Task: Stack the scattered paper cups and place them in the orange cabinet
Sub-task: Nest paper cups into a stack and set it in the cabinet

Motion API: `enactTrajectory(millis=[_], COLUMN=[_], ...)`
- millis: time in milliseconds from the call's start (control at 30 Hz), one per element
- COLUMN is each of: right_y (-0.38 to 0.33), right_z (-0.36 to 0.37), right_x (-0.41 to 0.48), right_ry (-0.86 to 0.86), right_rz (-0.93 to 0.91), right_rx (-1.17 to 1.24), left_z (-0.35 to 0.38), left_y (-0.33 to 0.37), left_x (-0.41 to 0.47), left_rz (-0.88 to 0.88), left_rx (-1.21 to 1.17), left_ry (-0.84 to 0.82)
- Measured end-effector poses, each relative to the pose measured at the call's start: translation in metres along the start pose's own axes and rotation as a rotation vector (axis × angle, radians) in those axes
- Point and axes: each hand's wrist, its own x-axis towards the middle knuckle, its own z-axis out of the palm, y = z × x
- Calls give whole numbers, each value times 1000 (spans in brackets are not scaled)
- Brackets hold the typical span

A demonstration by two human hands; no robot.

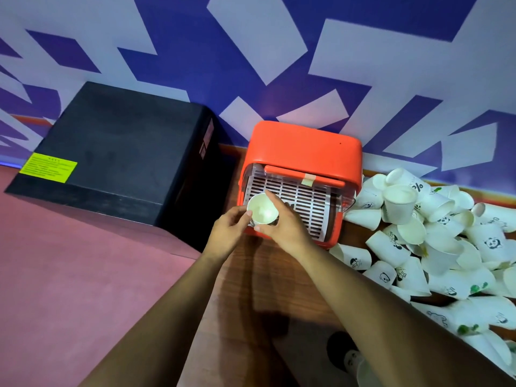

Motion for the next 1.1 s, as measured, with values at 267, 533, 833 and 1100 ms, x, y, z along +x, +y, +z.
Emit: enactTrajectory(millis=[267, 533, 833, 1100], right_y=[3, 38, 164, 202], right_z=[2, -63, -156, -163], right_x=[4, -63, -166, -175], right_ry=[52, 40, 320, 198], right_rz=[55, 27, 195, 220], right_rx=[40, -91, -320, -393], left_z=[3, 14, 141, 243], left_y=[-2, 1, 18, 36], left_x=[8, -44, -77, -36], left_rz=[22, 141, 420, 458], left_rx=[81, 372, 539, 1219], left_ry=[42, 198, -389, -469])
